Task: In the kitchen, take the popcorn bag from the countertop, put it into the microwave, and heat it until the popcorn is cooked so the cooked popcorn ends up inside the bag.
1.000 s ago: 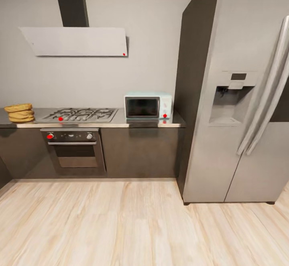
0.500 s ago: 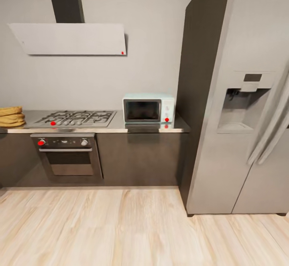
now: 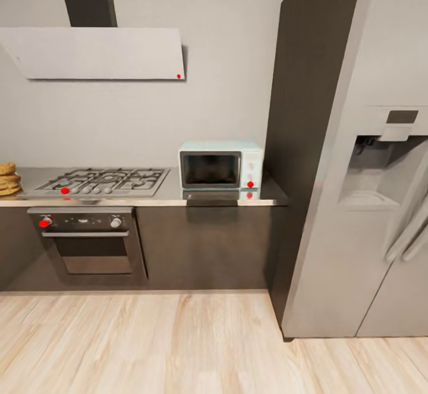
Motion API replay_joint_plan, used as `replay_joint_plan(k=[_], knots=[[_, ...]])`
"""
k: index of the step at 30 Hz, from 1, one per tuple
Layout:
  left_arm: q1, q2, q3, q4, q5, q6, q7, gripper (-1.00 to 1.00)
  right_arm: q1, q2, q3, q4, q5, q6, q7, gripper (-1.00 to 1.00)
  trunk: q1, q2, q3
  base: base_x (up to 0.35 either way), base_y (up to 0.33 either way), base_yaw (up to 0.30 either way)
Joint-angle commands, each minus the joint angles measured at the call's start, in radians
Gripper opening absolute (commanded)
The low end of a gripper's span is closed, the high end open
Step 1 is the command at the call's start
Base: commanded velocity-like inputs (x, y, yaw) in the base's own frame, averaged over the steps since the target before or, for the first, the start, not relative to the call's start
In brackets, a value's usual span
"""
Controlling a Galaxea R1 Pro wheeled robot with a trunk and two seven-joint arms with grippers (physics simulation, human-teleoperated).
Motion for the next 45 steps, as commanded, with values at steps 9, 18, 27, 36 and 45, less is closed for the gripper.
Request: replay_joint_plan(k=[9,18,27,36,45], knots=[[0.0,0.0,0.001,-0.001,0.008,0.001,0.0,1.0,0.0,-0.001,0.001,0.0,0.001,-0.003,0.0,1.0,0.001,0.0,-0.001,0.326,0.0,0.0],[0.001,0.0,0.002,-0.001,0.01,0.001,0.0,1.0,0.0,0.001,0.0,0.0,0.001,-0.002,0.0,1.0,0.001,0.0,-0.001,0.326,0.0,0.0],[0.0,0.0,0.002,-0.001,0.01,0.001,0.0,1.0,0.0,0.0,0.001,0.0,0.001,-0.002,0.0,1.0,0.001,0.0,-0.001,0.326,0.0,0.0],[0.001,0.0,0.001,-0.001,0.009,0.001,0.0,1.0,0.0,0.0,0.001,0.0,0.001,-0.002,0.0,1.0,0.001,0.0,-0.001,0.326,0.0,0.0],[0.0,0.0,0.006,-0.001,0.016,-0.045,0.0,1.0,0.0,-0.001,0.001,0.0,0.001,-0.003,0.0,1.0,0.001,0.0,-0.001,0.154,0.0,0.0]])
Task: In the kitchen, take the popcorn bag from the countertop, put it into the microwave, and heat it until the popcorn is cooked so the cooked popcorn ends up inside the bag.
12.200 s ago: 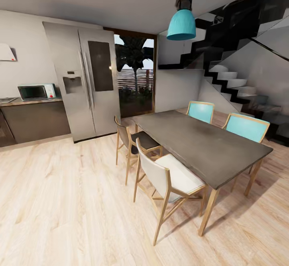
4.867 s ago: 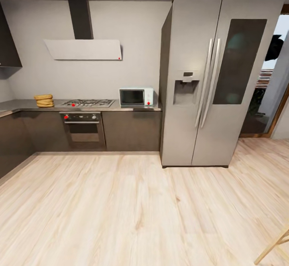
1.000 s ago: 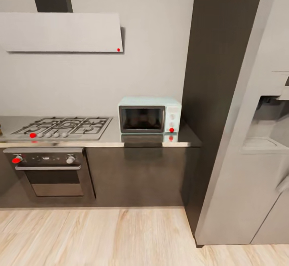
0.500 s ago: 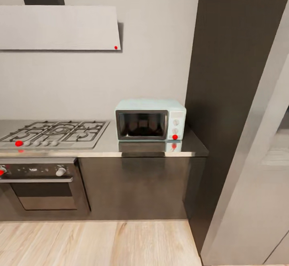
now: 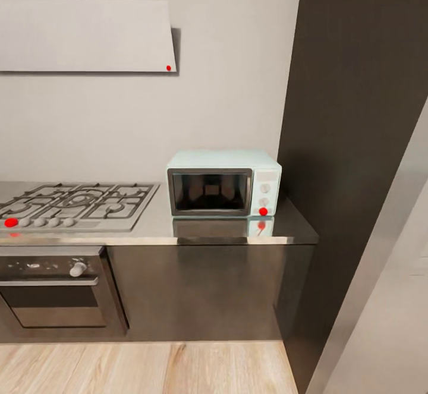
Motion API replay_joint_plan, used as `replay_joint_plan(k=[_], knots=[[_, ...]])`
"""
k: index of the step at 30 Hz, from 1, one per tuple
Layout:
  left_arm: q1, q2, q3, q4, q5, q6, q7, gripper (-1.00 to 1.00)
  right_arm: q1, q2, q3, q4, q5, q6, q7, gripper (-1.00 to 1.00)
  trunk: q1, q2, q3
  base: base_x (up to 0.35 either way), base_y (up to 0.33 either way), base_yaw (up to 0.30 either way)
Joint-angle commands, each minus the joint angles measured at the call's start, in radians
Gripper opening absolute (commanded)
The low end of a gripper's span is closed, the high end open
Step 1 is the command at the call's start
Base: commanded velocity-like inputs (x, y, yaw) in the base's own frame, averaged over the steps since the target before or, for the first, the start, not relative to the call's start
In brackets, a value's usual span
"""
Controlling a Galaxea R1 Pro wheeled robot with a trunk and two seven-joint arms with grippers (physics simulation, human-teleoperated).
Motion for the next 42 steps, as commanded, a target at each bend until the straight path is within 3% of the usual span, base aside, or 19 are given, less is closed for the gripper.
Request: replay_joint_plan(k=[1,17,19,27,29,30,32,33,35,36,39,40,42], knots=[[0.0,0.0,0.0,0.0,0.008,-0.004,0.0,1.0,0.0,0.0,0.002,0.0,0.001,-0.003,0.0,1.0,0.0,0.0,-0.001,0.008,0.0,0.0],[0.0,0.0,0.001,0.0,0.009,-0.007,0.003,1.0,0.0,0.0,-0.008,-0.01,-0.002,-0.005,0.0,1.0,0.0,0.0,-0.001,0.001,0.0,0.0],[0.0,0.0,0.002,0.0,0.009,-0.009,0.006,1.0,0.0,0.0,-0.008,-0.055,-0.002,-0.005,0.001,1.0,0.0,0.0,-0.001,0.0,0.0,0.0],[0.0,0.0,0.003,0.0,0.009,-0.013,0.009,1.0,0.0,-0.007,-0.006,-0.424,0.001,0.067,0.007,1.0,0.0,0.0,-0.001,0.0,0.0,0.0],[0.0,0.0,0.003,0.0,0.009,-0.013,0.009,1.0,0.0,-0.005,-0.006,-0.549,0.001,0.149,0.008,1.0,0.0,0.0,-0.001,0.0,0.0,0.0],[0.0,0.0,0.003,0.0,0.009,-0.013,0.009,1.0,0.0,-0.001,-0.005,-0.876,0.0,0.393,0.009,1.0,0.0,0.0,-0.001,0.0,0.0,0.0],[0.0,0.0,0.003,0.0,0.009,-0.013,0.009,1.0,0.0,0.0,-0.005,-1.031,-0.001,0.511,0.009,1.0,0.0,0.0,-0.001,0.0,0.0,0.0],[0.0,0.0,0.003,0.0,0.008,-0.013,0.009,1.0,0.0,0.0,-0.005,-1.172,-0.003,0.605,0.009,1.0,0.0,0.0,-0.001,0.0,0.0,0.0],[0.0,-0.002,0.003,0.0,0.007,-0.014,0.009,1.0,-0.001,0.002,-0.003,-1.364,-0.004,0.717,0.008,1.0,0.0,0.0,-0.001,0.0,0.0,0.0],[0.0,-0.002,0.002,0.0,0.006,-0.014,0.009,1.0,-0.007,0.007,-0.003,-1.437,-0.003,0.765,0.009,1.0,0.0,0.0,-0.001,0.0,0.0,0.0],[0.0,-0.003,0.001,0.0,0.006,-0.014,0.009,1.0,-0.075,0.026,0.014,-1.507,-0.002,0.851,0.009,1.0,0.0,0.0,-0.001,0.0,0.0,0.0],[0.0,-0.003,0.001,0.0,0.006,-0.014,0.009,1.0,-0.123,0.033,0.03,-1.519,-0.002,0.891,0.009,1.0,0.0,0.0,-0.001,0.0,0.0,0.0],[0.0,-0.003,-0.004,-0.001,0.004,-0.015,0.009,1.0,-0.279,0.062,0.05,-1.533,-0.002,0.974,0.009,1.0,0.0,0.0,-0.001,0.0,0.0,0.0]])
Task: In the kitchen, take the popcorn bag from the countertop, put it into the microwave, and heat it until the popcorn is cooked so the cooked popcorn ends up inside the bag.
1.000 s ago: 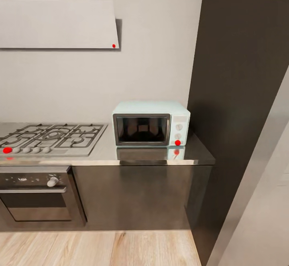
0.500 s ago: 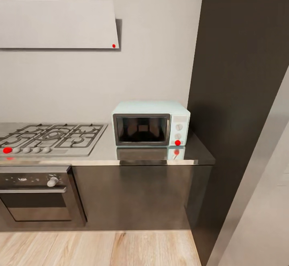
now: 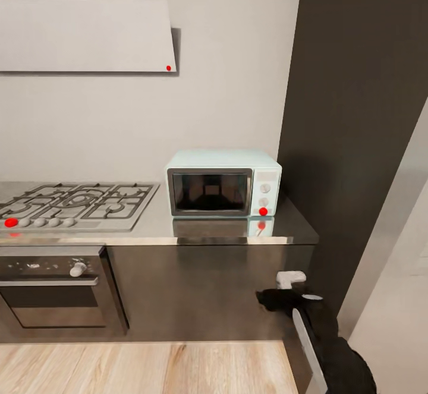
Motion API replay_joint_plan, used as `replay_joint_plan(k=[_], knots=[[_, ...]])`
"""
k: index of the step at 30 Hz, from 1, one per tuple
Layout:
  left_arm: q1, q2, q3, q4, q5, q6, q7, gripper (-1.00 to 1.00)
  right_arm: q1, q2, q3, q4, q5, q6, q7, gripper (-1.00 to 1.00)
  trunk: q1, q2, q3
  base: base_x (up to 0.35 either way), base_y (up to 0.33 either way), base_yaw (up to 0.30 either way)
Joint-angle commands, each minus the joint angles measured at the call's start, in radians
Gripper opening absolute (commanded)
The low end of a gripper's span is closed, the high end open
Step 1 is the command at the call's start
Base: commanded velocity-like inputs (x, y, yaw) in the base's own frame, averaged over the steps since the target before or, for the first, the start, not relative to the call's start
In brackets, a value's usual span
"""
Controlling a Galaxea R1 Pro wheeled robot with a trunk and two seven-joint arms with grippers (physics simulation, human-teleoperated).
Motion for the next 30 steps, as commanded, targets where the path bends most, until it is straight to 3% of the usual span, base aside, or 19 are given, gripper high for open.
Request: replay_joint_plan(k=[1,4,6,8,10,13,14,17,20,30], knots=[[0.0,0.0,-0.001,-0.001,0.007,-0.002,0.001,1.0,-0.044,0.015,0.001,-0.002,0.003,0.026,0.0,1.0,0.0,-0.001,-0.001,0.0,0.0,0.0],[-0.001,0.0,0.001,-0.001,0.008,-0.002,0.001,1.0,-0.243,0.064,0.004,-0.003,0.003,0.109,-0.002,1.0,0.0,-0.001,-0.001,0.0,0.0,0.0],[0.0,0.0,0.003,-0.001,0.008,-0.002,0.001,1.0,-0.349,0.088,0.003,-0.001,0.003,0.114,-0.004,1.0,0.0,-0.001,-0.001,0.0,0.0,0.0],[0.0,0.0,0.004,-0.001,0.008,-0.002,0.001,1.0,-0.4,0.11,0.003,0.0,0.005,0.114,-0.008,1.0,0.0,-0.001,-0.001,0.0,0.0,0.0],[0.0,0.0,0.001,-0.001,0.008,-0.002,0.001,1.0,-0.454,0.11,0.004,0.002,0.005,0.114,-0.06,1.0,0.0,-0.001,-0.001,0.0,0.0,0.0],[0.0,0.0,-0.004,-0.001,0.007,-0.002,0.001,1.0,-0.468,0.11,0.006,0.004,0.004,0.098,-0.11,1.0,0.0,-0.001,-0.001,0.0,0.0,0.0],[0.0,0.0,-0.005,-0.001,0.007,-0.002,0.001,1.0,-0.471,0.11,0.014,0.004,0.004,0.03,-0.121,1.0,0.0,-0.001,-0.001,0.0,0.0,0.0],[-0.001,0.0,0.0,-0.001,0.008,-0.002,0.001,1.0,-0.472,0.11,0.076,0.009,0.003,-0.054,-0.184,1.0,0.0,-0.001,-0.001,0.0,0.0,0.0],[0.0,0.0,0.001,-0.001,0.008,-0.002,0.001,1.0,-0.472,0.11,0.111,0.014,-0.007,-0.067,-0.281,1.0,0.0,-0.001,-0.001,0.0,0.0,0.0],[0.0,0.002,-0.007,-0.001,0.004,-0.002,-0.007,1.0,-0.472,0.11,0.113,0.032,-0.019,-0.072,-0.296,1.0,0.0,-0.001,-0.001,0.117,0.066,0.0]])
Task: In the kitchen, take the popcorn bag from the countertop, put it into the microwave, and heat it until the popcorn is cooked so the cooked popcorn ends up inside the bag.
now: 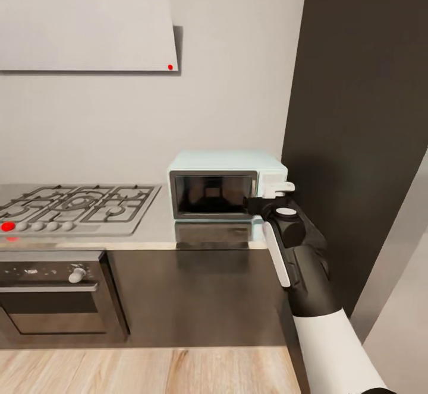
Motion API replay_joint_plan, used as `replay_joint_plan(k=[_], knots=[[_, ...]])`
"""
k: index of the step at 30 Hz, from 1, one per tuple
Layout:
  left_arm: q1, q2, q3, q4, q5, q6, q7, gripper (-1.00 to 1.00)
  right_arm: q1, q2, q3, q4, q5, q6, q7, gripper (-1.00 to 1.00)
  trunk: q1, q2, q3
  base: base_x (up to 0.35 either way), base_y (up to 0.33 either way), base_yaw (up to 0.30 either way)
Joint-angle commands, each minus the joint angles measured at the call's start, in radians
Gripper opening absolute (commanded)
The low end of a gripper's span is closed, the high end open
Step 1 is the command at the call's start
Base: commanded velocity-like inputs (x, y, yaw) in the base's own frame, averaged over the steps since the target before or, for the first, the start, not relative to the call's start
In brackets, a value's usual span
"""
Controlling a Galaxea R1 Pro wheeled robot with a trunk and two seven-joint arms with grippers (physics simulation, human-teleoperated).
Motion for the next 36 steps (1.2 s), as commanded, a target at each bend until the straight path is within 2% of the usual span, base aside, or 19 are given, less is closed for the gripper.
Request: replay_joint_plan(k=[1,5,9,11,19,20,23,28,36], knots=[[0.0,0.0,-0.001,-0.001,0.008,-0.002,0.0,1.0,-0.001,0.0,0.001,0.005,-0.003,0.002,-0.004,1.0,0.0,0.0,-0.001,0.183,0.06,0.0],[0.0,0.0,0.003,-0.001,0.007,-0.002,0.0,1.0,-0.001,0.0,-0.001,0.072,-0.005,-0.044,0.008,1.0,0.0,0.0,-0.001,0.055,0.016,0.0],[0.0,0.0,0.003,-0.001,0.007,-0.002,0.0,1.0,-0.001,0.0,-0.004,0.105,-0.003,-0.064,0.093,1.0,0.0,0.0,-0.001,0.005,0.001,0.0],[0.0,0.0,0.003,-0.001,0.007,-0.002,0.0,1.0,-0.001,-0.003,-0.011,0.12,-0.002,-0.07,0.111,1.0,0.0,0.0,-0.001,0.0,0.0,0.0],[0.0,0.0,0.003,-0.001,0.009,-0.002,0.0,1.0,-0.001,-0.016,-0.05,0.131,-0.002,-0.094,0.124,1.0,0.0,0.0,-0.001,0.0,0.0,0.0],[0.0,0.0,0.003,-0.001,0.009,-0.002,0.0,1.0,-0.001,-0.016,-0.068,0.132,-0.003,-0.094,0.132,1.0,0.0,0.0,-0.001,0.0,0.0,0.0],[0.0,0.0,0.003,-0.001,0.009,-0.002,0.0,1.0,-0.001,-0.016,-0.086,0.132,-0.001,-0.102,0.169,1.0,0.0,0.0,-0.001,0.0,0.0,0.0],[0.0,0.0,0.003,-0.001,0.009,-0.002,0.0,1.0,-0.001,-0.03,-0.092,0.133,-0.002,-0.118,0.177,1.0,0.0,0.0,-0.001,0.0,0.0,0.0],[0.0,0.0,-0.001,-0.001,0.007,-0.002,0.0,1.0,-0.001,-0.032,-0.093,0.134,0.001,-0.124,0.178,1.0,0.0,0.0,-0.001,0.177,0.0,0.0]])
